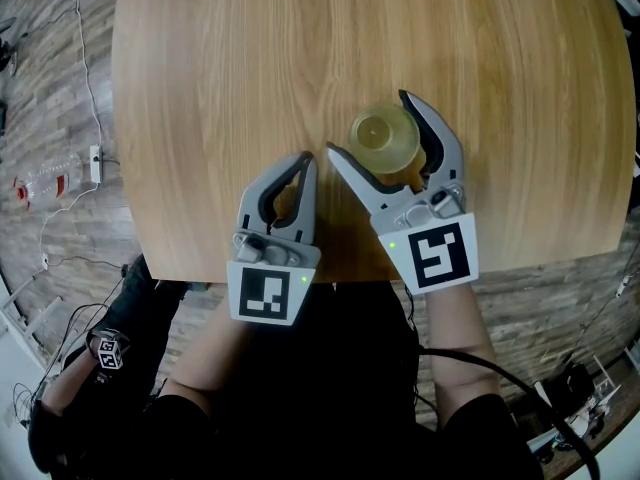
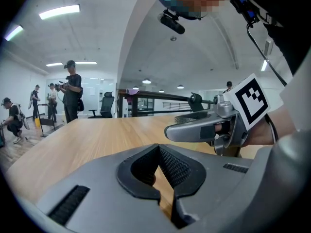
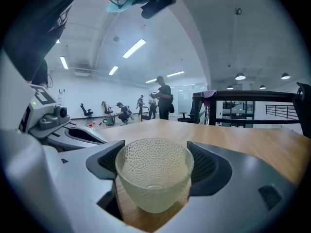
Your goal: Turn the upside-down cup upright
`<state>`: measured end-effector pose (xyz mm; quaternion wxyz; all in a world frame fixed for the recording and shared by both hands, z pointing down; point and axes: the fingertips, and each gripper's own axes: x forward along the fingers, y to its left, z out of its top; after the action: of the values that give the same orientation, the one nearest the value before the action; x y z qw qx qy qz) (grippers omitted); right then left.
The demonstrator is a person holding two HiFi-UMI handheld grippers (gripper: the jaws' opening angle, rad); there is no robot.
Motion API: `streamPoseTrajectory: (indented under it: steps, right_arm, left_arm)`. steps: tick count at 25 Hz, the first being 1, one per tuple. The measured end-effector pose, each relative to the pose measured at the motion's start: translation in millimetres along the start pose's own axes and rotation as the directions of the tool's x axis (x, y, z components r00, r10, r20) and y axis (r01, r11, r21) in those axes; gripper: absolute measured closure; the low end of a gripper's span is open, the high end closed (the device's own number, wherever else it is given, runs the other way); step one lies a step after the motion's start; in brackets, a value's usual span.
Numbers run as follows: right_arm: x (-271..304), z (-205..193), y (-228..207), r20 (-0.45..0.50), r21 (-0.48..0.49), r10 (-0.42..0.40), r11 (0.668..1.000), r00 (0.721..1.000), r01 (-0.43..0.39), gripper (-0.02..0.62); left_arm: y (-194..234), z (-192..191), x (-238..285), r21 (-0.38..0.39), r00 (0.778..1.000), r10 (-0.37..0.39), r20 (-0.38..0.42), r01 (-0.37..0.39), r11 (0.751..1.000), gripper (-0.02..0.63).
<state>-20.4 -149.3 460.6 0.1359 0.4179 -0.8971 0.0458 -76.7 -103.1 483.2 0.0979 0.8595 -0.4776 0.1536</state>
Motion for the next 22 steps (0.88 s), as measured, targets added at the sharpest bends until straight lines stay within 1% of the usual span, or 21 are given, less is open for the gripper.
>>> streamPoseTrajectory:
  steps: [3,5,7,10,12,13,14,16,18,22]
  right_arm:
    - [-1.0,0.9,-0.9,0.007,0.012,-0.007,1.0,1.0,0.007,0.212]
    - [-4.6,4.4,-3.8,0.021,0.043,-0.017,0.999,1.0,0.016,0.212]
    - [-9.9,12.9,-8.6,0.047,0.091,-0.016,0.996,0.999,0.011,0.212]
    - [-21.2,33.1,-16.8,0.106,0.146,-0.006,0.989,0.994,-0.01,0.212]
    - [-29.5,45.9,-21.4,0.129,0.175,-0.007,0.984,0.992,-0.016,0.212]
    - [-32.9,51.7,-23.5,0.137,0.187,-0.007,0.982,0.991,-0.019,0.212]
    - [-35.7,57.1,-24.9,0.144,0.196,-0.007,0.98,0.99,-0.022,0.212]
    - [-40.4,66.6,-25.2,0.159,0.211,0.0,0.977,0.987,-0.034,0.212]
    - [-44.0,74.3,-22.1,0.173,0.218,0.015,0.975,0.985,-0.053,0.212]
    - [-46.3,85.4,-6.1,0.2,0.228,0.071,0.967,0.977,-0.117,0.212]
  left_arm:
    - [-2.1,-3.1,-2.0,-0.003,1.0,-0.007,0.001,0.007,1.0,0.611]
    - [-3.5,-4.0,-2.9,0.017,1.0,-0.024,0.009,0.024,1.0,0.611]
    - [-5.2,-1.8,-3.3,0.038,0.999,-0.048,0.026,0.047,0.998,0.611]
    - [-11.5,3.9,-4.5,0.038,0.995,-0.089,0.053,0.087,0.995,0.611]
    - [-19.9,8.1,-4.7,0.038,0.988,-0.139,0.071,0.137,0.99,0.611]
    - [-25.5,9.7,-3.8,0.038,0.981,-0.178,0.075,0.175,0.984,0.577]
    - [-30.7,10.5,-2.5,0.038,0.974,-0.215,0.072,0.212,0.976,0.393]
    - [-36.6,11.7,-0.5,0.047,0.966,-0.248,0.066,0.245,0.968,0.385]
    - [-41.3,15.0,1.6,0.083,0.962,-0.263,0.072,0.257,0.963,0.38]
    - [-51.2,19.6,6.5,0.119,0.949,-0.307,0.077,0.297,0.947,0.333]
